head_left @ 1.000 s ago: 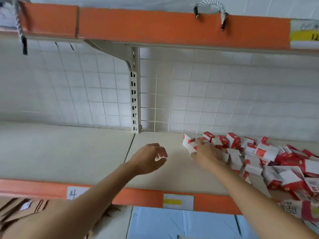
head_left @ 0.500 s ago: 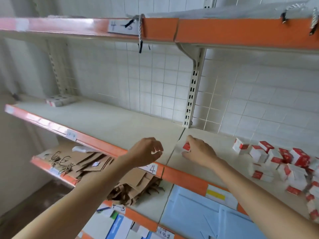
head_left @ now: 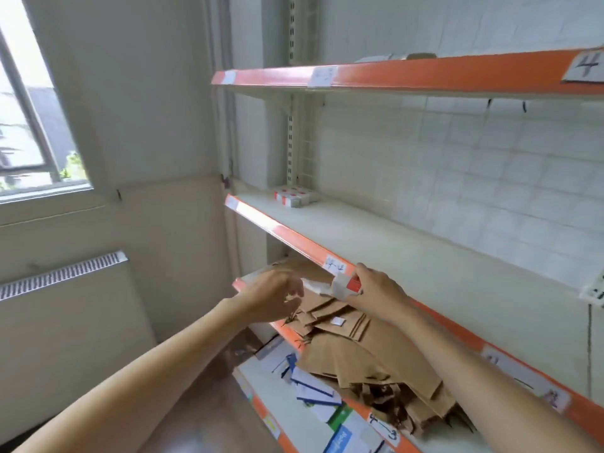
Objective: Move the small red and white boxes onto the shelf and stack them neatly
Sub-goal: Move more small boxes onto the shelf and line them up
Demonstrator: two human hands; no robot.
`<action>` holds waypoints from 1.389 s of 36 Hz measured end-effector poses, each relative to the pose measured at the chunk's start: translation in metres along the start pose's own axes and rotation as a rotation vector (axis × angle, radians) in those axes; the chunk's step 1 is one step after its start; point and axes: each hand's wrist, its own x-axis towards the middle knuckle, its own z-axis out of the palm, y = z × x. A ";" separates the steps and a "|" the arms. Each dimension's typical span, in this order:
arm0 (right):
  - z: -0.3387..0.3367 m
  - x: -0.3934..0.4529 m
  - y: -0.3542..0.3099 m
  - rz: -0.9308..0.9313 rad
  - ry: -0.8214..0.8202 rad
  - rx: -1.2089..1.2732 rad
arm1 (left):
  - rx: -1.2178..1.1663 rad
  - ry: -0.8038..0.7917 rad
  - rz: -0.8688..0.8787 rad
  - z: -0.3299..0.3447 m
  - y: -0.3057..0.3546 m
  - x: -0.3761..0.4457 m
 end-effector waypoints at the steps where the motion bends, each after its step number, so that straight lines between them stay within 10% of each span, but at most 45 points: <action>1: 0.008 0.008 -0.013 -0.025 -0.010 -0.005 | 0.003 0.000 -0.025 -0.003 -0.013 -0.007; 20: 0.071 0.176 -0.094 -0.281 -0.085 -0.033 | -0.019 0.055 -0.243 -0.001 -0.156 0.012; 34: 0.040 0.344 -0.003 -0.026 0.098 0.062 | -0.063 0.077 -0.154 -0.012 -0.217 0.191; 50: 0.058 0.331 0.072 0.032 0.011 0.513 | -0.369 -0.132 -0.182 0.055 -0.214 0.329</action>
